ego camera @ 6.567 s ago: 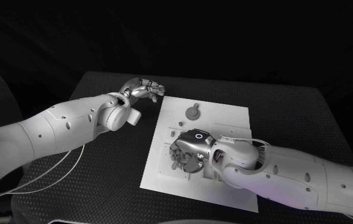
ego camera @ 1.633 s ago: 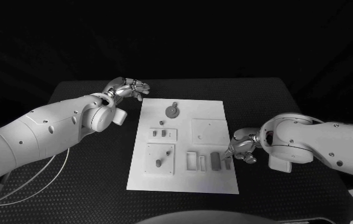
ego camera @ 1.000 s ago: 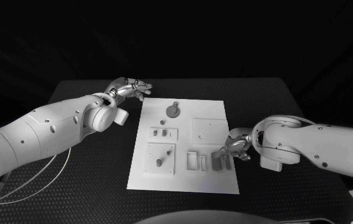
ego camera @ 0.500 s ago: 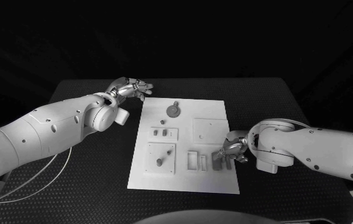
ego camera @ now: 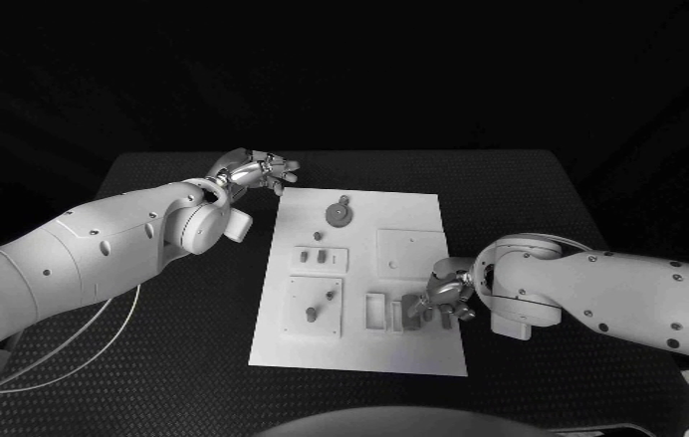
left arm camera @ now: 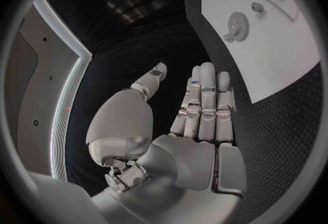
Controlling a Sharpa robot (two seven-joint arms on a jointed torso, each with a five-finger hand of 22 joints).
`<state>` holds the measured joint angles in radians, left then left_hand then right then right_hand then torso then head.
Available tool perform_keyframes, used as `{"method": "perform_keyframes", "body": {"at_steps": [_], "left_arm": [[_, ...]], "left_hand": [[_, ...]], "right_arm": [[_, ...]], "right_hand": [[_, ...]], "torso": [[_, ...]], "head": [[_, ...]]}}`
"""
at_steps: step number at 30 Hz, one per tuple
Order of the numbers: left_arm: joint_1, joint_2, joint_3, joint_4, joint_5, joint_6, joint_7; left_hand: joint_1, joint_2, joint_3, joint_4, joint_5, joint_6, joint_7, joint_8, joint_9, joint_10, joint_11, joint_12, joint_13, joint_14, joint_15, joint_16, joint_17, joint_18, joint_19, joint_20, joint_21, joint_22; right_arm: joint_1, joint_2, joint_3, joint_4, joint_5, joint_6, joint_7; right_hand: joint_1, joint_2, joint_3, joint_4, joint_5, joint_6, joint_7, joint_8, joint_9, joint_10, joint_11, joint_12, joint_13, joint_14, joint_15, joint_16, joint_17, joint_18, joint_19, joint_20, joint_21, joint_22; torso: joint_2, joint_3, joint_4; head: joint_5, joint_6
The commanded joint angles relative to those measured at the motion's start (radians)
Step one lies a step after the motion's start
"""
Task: Assemble the parts on the task board
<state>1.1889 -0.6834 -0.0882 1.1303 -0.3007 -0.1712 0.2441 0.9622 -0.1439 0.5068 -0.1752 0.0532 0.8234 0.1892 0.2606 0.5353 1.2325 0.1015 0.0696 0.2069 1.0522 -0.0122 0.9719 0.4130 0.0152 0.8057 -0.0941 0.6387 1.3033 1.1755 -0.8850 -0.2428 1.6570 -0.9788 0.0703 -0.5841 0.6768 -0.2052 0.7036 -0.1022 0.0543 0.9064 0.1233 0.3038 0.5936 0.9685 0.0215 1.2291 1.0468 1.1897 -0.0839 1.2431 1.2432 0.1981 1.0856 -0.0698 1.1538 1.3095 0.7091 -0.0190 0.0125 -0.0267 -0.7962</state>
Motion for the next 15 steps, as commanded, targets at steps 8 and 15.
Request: {"method": "perform_keyframes", "body": {"at_steps": [8,15], "left_arm": [[0.000,-0.002,0.001,0.007,0.005,0.018,0.005],[0.000,-0.003,0.001,0.007,0.005,0.021,0.002]], "left_hand": [[-0.010,0.000,0.000,0.007,-0.004,-0.007,-0.002,0.007,-0.001,-0.009,-0.001,0.002,0.001,-0.004,0.005,-0.005,0.001,0.007,0.001,-0.011,-0.006,0.001],[-0.009,0.000,0.000,0.007,-0.004,-0.008,-0.002,0.007,-0.001,-0.009,-0.001,0.002,0.001,-0.004,0.005,-0.005,0.002,0.007,0.001,-0.011,-0.006,0.002]], "right_arm": [[-0.046,0.043,-0.005,-0.016,-0.065,-0.051,-0.008],[-0.046,0.046,-0.005,-0.014,-0.065,-0.074,-0.004]], "right_hand": [[0.014,0.013,0.000,-0.028,-0.006,0.000,0.008,-0.009,-0.007,0.002,-0.001,-0.001,0.004,-0.005,-0.001,0.001,-0.001,0.064,-0.002,-0.005,0.008,-0.002],[0.010,0.013,-0.002,-0.027,-0.006,0.000,0.008,-0.010,-0.007,0.002,-0.001,-0.002,0.004,-0.004,-0.001,0.001,-0.001,0.064,-0.002,-0.004,0.008,-0.003]], "torso": [[0.001,0.0016,0.0015],[0.001,0.0007,-0.0001]], "head": [[0.007,-0.002],[0.012,-0.001]]}}
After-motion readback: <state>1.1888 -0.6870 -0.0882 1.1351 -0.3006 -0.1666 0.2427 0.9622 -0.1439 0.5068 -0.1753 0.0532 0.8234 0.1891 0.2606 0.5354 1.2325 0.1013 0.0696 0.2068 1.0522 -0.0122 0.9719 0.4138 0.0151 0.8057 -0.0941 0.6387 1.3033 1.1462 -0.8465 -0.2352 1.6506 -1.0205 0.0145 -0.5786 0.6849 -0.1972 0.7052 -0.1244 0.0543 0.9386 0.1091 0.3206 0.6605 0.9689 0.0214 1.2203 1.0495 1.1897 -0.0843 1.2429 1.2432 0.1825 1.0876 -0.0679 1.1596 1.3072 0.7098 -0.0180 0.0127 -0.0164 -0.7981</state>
